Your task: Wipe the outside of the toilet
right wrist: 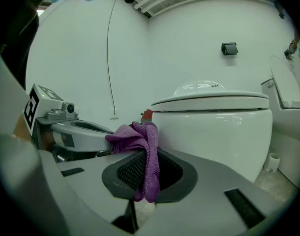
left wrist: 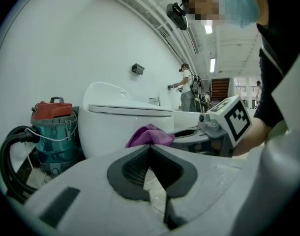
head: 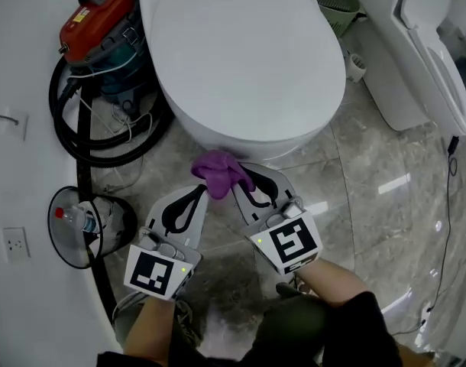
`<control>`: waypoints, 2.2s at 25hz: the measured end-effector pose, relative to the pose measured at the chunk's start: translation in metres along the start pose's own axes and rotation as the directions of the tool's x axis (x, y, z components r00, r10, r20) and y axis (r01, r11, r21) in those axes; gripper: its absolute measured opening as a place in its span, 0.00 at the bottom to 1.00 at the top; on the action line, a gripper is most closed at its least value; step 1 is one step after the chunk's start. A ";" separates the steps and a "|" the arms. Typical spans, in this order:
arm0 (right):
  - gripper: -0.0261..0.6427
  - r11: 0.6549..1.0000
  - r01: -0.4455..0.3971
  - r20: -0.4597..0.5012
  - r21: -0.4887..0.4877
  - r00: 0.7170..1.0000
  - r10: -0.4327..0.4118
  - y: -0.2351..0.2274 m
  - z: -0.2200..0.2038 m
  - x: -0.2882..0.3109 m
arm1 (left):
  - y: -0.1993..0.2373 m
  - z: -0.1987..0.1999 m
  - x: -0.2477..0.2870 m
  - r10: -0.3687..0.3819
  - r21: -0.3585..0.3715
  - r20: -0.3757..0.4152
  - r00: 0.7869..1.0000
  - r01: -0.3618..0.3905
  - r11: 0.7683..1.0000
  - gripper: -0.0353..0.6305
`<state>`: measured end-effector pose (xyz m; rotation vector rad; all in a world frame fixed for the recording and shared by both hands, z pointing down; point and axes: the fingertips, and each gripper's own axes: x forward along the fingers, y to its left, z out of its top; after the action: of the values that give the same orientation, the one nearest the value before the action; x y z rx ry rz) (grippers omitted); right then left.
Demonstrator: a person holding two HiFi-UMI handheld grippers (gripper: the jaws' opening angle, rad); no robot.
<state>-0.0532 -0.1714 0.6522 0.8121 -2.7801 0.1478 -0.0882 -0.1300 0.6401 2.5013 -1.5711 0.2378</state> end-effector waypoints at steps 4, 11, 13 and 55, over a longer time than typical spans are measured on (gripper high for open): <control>0.10 1.000 -0.006 0.015 0.005 1.000 0.006 -0.008 0.000 -0.003 | 0.011 0.004 -0.003 0.031 0.027 0.007 1.000 -0.031 0.999 0.06; 0.10 1.000 -0.004 0.022 0.008 1.000 0.003 -0.029 -0.005 -0.024 | 0.010 0.005 0.005 0.061 0.061 0.010 0.998 -0.062 0.996 0.06; 0.10 1.000 0.021 0.016 -0.005 1.000 -0.021 -0.044 -0.008 -0.036 | 0.006 0.003 0.011 0.049 0.057 0.018 0.999 -0.050 0.997 0.06; 0.10 0.976 0.187 -0.081 -0.108 0.977 -0.196 -0.122 -0.084 -0.115 | -0.047 -0.014 0.024 -0.093 0.106 -0.101 0.991 0.103 0.989 0.06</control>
<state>0.1239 -0.2007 0.7068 1.0145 -2.5838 0.0102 -0.0365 -0.1274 0.6565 2.5996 -1.4309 0.4355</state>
